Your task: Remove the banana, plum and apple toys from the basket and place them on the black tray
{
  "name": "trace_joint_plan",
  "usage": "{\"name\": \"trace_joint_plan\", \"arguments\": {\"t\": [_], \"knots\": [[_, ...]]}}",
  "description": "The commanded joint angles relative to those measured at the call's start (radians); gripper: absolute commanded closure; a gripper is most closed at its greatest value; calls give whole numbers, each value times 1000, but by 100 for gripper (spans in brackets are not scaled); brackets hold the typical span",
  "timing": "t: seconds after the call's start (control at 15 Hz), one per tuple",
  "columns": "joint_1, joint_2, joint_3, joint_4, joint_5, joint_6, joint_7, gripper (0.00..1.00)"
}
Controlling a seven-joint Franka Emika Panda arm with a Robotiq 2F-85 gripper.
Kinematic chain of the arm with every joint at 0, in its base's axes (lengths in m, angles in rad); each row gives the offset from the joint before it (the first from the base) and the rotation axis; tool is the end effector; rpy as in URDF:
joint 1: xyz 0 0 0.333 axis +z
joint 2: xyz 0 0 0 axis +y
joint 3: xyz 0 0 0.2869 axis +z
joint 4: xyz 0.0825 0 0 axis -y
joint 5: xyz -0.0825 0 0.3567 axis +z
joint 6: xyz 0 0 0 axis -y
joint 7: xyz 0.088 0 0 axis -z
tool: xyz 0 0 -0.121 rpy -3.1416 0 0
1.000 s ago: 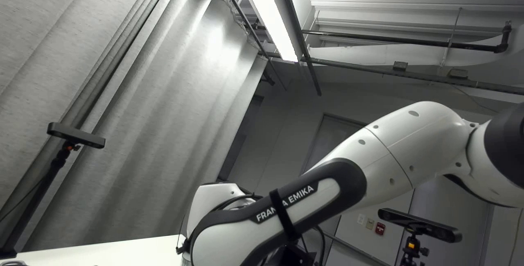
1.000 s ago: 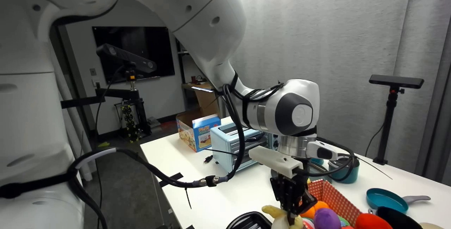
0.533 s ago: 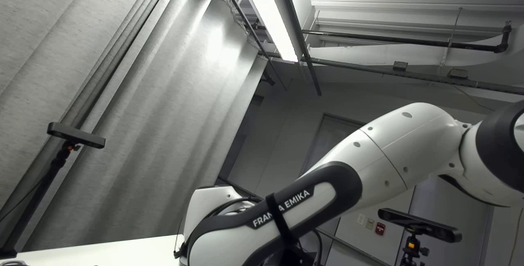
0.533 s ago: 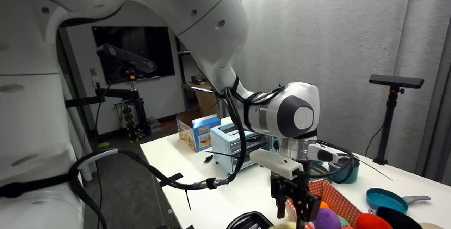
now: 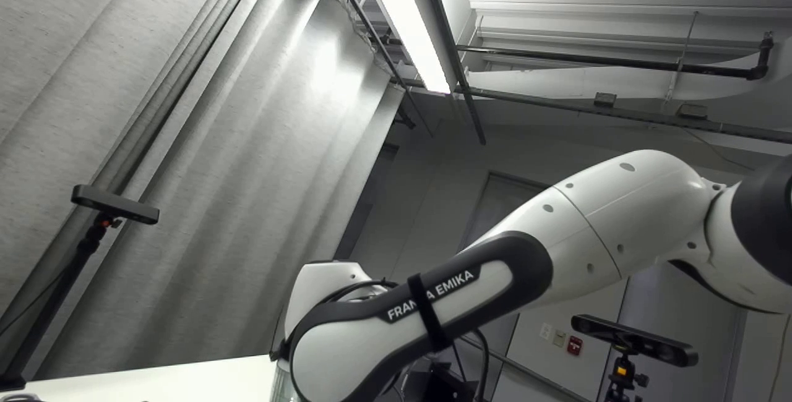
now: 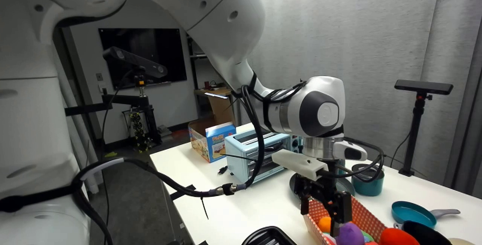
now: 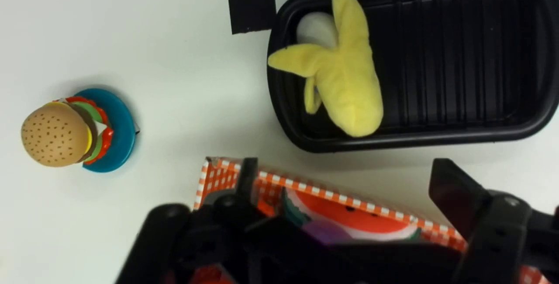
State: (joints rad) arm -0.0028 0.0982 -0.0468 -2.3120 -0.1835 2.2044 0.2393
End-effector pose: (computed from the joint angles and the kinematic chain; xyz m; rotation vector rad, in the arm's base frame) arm 0.4709 -0.0319 0.2642 2.9586 -0.2447 -0.2850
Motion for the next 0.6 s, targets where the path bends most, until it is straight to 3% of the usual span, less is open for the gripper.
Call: {"name": "trace_joint_plan", "arguments": {"t": [0.0, 0.53], "knots": [[-11, -45, -11, 41, -4, 29, 58, 0], [-11, 63, -18, 206, -8, 82, 101, 0]]}}
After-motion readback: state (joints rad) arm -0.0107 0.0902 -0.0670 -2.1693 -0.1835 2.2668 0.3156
